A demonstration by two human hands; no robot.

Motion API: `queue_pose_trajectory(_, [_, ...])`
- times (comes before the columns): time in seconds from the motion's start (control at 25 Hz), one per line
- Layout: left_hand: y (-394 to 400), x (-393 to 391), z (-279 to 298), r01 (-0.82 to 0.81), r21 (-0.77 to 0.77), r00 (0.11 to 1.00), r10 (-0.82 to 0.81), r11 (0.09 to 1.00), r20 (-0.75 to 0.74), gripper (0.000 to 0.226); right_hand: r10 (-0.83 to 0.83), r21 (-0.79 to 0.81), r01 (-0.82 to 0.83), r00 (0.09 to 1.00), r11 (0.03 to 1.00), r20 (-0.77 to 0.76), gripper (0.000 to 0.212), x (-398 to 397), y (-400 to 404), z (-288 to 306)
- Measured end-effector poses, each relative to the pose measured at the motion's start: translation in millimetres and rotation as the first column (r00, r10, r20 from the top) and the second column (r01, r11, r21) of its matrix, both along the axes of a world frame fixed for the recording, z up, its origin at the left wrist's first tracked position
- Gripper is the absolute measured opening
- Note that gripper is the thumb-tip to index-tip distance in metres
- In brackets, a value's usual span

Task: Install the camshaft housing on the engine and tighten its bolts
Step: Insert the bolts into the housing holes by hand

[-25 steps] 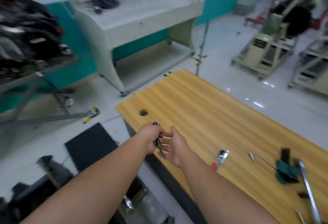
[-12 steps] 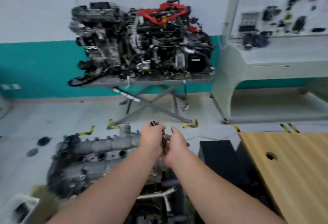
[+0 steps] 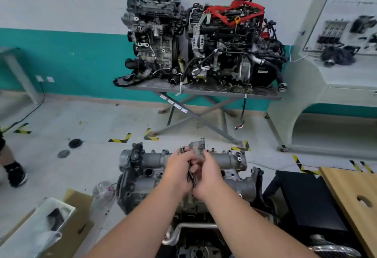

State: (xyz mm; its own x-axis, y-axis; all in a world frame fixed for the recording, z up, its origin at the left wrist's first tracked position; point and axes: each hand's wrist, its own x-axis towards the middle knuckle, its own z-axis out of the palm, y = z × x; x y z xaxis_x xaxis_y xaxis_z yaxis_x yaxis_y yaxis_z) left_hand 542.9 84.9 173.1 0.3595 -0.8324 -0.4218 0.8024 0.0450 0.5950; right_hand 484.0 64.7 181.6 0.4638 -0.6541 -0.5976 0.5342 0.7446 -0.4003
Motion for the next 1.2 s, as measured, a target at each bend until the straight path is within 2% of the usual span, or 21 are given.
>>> queue_pose_trajectory(0.2, [12.1, 15.1, -11.8, 0.11, -0.083, 0.968, -0.126, 0.99, -0.216, 0.034, 0.03, -0.005, -0.031, 0.997, 1.0, -0.066, 0.012, 12.7, -3.7, -3.1])
queue_pose_trajectory(0.4, [8.9, 29.5, -8.6, 0.145, -0.18, 0.89, -0.208, 0.973, -0.406, 0.027, -0.057, -0.152, 0.043, 0.995, 0.987, -0.087, 0.025, 8.5, -10.9, -14.5])
queue_pose_trajectory(0.48, [6.9, 32.6, -9.4, 0.164, -0.204, 0.872, -0.238, 0.965, -0.427, 0.027, -0.091, -0.217, 0.058, 0.986, 0.974, -0.142, 0.029, 4.7, -15.3, -17.4])
queue_pose_trajectory(0.56, [3.7, 33.6, -10.7, 0.176, -0.216, 0.86, -0.257, 0.96, -0.44, 0.026, -0.125, -0.262, 0.075, 0.976, 0.962, -0.179, 0.023, 0.2, -21.3, -20.3])
queue_pose_trajectory(0.76, [-5.3, 39.8, -20.0, 0.178, -0.171, 0.887, -0.234, 0.969, -0.397, 0.022, -0.212, -0.266, 0.155, 0.957, 0.951, -0.199, 0.01, -10.2, -35.2, -23.8])
queue_pose_trajectory(1.08, [-8.4, 45.4, -42.3, 0.166, -0.071, 0.888, -0.181, 0.983, -0.422, 0.017, -0.108, -0.218, 0.057, 0.968, 0.974, -0.228, 0.024, -15.0, -42.1, -30.6])
queue_pose_trajectory(1.2, [-10.0, 43.0, -42.9, 0.165, -0.035, 0.894, -0.165, 0.986, -0.416, 0.018, -0.104, -0.229, 0.036, 0.951, 0.973, -0.291, 0.015, -19.1, -44.5, -33.9])
